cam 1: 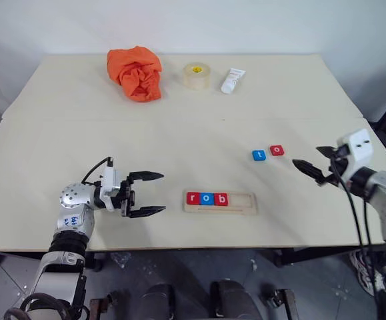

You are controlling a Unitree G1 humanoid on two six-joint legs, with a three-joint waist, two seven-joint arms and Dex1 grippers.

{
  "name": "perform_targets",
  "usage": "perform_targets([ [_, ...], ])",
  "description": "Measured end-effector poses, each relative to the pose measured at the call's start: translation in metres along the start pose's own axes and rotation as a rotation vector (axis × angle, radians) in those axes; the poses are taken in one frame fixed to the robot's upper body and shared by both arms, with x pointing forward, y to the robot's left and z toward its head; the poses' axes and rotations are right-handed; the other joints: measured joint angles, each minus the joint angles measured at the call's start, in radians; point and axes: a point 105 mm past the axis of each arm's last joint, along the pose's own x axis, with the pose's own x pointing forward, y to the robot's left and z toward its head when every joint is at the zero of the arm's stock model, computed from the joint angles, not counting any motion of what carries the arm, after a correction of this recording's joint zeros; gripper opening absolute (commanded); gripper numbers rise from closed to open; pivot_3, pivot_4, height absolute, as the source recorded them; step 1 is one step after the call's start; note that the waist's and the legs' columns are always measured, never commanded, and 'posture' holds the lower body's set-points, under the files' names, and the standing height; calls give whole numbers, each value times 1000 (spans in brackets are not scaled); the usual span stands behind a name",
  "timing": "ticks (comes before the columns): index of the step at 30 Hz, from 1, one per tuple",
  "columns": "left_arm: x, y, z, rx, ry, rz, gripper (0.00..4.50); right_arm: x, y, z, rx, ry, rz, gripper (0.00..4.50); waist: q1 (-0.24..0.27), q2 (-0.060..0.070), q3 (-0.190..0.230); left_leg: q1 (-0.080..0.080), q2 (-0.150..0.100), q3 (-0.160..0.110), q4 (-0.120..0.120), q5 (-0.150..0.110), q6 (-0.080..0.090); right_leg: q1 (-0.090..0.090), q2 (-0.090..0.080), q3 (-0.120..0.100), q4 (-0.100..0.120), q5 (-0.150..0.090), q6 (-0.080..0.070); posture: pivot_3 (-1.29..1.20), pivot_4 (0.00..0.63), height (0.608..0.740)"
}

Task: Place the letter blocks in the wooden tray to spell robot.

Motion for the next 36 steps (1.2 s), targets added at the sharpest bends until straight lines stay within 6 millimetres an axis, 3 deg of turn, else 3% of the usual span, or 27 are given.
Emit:
perform_targets([
  [3, 1, 0, 1, 3, -4, -2, 4500, 30, -1, 2, 53, -10, -52, 4464, 0, 0, 0, -1, 0, 0, 0, 0, 0, -1, 0, 0, 1, 0, 0, 0, 150, 740],
  [10, 0, -3, 1, 8, -3, -4, 4500, 70, -3, -7, 96, 17, -160, 4464, 0, 0, 0, -2, 0, 0, 0, 0, 0, -1, 0, -1, 3, 0, 0, 0, 150, 740],
  [23, -3, -16, 0, 17, 4, -15, 4500, 70, -8, -26, 84, 65, -221, 4464, -2, 0, 0, -2, 0, 0, 0, 0, 0, -1, 0, -1, 3, 0, 0, 0, 150, 740],
  [32, -3, -18, -1, 18, 5, -18, 4500, 64, 3, -29, 76, 71, -191, 1500, 2, 0, 0, -2, 0, 0, 0, 0, 1, 0, -1, -1, 3, 0, 0, 0, 150, 740],
  [36, -3, -18, -1, 19, 4, -18, 4500, 58, 5, -30, 67, 70, -204, 1464, 1, 0, 0, -2, 0, -1, 0, 0, 1, 0, 0, -1, 3, 0, 0, 0, 150, 740],
])
